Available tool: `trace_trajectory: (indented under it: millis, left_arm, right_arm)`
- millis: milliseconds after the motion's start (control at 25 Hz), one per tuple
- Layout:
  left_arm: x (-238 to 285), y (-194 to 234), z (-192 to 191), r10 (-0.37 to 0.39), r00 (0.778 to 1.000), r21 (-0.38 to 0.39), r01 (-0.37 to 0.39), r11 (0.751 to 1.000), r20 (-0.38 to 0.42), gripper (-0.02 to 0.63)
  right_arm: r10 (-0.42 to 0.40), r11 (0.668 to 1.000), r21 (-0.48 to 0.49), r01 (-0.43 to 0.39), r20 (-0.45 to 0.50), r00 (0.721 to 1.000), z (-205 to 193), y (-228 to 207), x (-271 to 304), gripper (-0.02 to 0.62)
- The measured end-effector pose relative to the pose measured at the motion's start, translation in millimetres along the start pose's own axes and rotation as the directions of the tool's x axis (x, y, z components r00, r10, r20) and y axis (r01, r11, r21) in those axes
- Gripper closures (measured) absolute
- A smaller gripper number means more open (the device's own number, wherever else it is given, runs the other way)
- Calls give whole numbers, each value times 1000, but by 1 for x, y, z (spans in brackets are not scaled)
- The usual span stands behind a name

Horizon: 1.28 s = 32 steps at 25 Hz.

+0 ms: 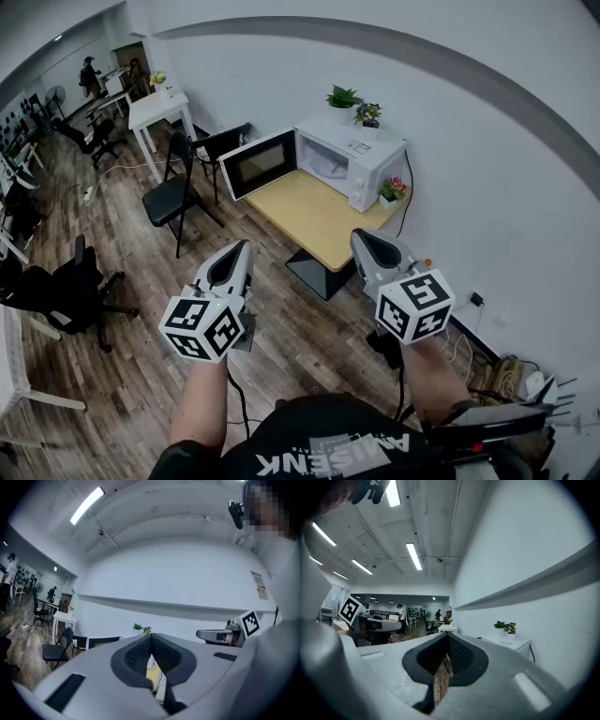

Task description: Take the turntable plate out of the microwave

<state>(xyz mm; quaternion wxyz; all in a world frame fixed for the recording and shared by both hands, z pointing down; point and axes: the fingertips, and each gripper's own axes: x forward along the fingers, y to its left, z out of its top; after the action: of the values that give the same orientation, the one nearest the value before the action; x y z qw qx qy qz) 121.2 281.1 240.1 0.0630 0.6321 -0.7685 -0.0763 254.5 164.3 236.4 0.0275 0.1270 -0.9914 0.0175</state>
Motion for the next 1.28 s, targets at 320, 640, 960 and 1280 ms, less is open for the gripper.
trace_trajectory:
  millis: [320, 640, 960, 1280]
  left_arm:
    - [1, 4, -8, -7, 1000, 65, 8, 998, -20, 604]
    - [-7, 15, -12, -1, 1000, 80, 4, 997, -29, 604]
    - [-28, 39, -13, -27, 1000, 84, 28, 996, -14, 604]
    - [-27, 61, -26, -67, 998, 28, 67, 997, -22, 604]
  right_arm:
    - [-9, 1000, -3, 9, 7, 1000, -3, 5, 3, 592]
    - [31, 999, 26, -33, 54, 998, 3, 24, 7, 592]
    - [-1, 999, 34, 0, 44, 999, -8, 47, 20, 592]
    - [-11, 999, 39, 11, 3, 1000, -26, 55, 35, 592]
